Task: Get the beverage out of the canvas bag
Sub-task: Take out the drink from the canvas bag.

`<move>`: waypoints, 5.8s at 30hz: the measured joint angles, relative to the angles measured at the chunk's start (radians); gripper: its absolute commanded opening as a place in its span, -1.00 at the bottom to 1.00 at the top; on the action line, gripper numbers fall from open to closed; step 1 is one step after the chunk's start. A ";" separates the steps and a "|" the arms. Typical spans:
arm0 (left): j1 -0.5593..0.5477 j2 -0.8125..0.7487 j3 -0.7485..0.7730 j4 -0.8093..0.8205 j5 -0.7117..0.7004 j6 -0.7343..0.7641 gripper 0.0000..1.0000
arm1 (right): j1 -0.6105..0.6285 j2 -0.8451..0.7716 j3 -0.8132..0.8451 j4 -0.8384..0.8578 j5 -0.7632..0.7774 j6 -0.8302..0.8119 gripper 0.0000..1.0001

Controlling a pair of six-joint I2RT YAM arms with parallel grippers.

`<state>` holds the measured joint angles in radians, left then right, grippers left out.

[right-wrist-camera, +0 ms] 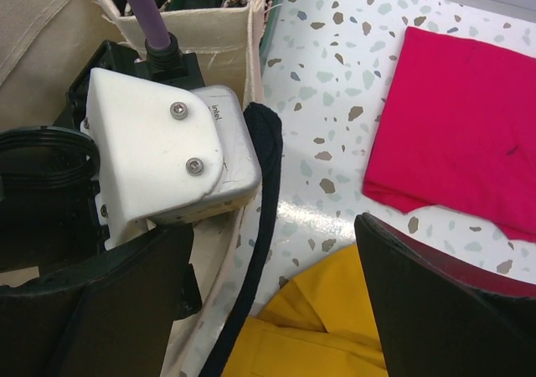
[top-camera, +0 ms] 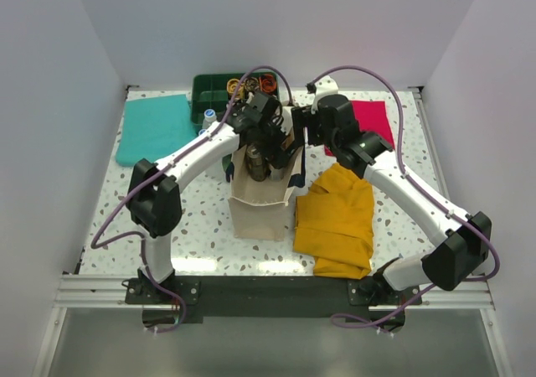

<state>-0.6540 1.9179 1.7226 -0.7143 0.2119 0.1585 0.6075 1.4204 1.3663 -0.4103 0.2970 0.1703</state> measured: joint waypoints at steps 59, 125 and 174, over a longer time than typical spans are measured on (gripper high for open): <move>-0.010 0.053 -0.016 0.078 -0.040 0.014 -1.00 | -0.019 0.000 -0.010 -0.016 0.003 0.000 0.71; -0.051 -0.014 0.043 -0.029 -0.095 -0.018 -1.00 | -0.004 -0.066 -0.025 0.105 -0.065 0.054 0.73; -0.056 -0.148 0.133 -0.091 -0.074 -0.044 -1.00 | 0.018 -0.151 -0.024 0.251 -0.154 0.110 0.75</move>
<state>-0.7097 1.7695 1.8553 -0.8055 0.1379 0.1146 0.6254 1.2694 1.3426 -0.1596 0.1425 0.2802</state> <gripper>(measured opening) 0.597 0.874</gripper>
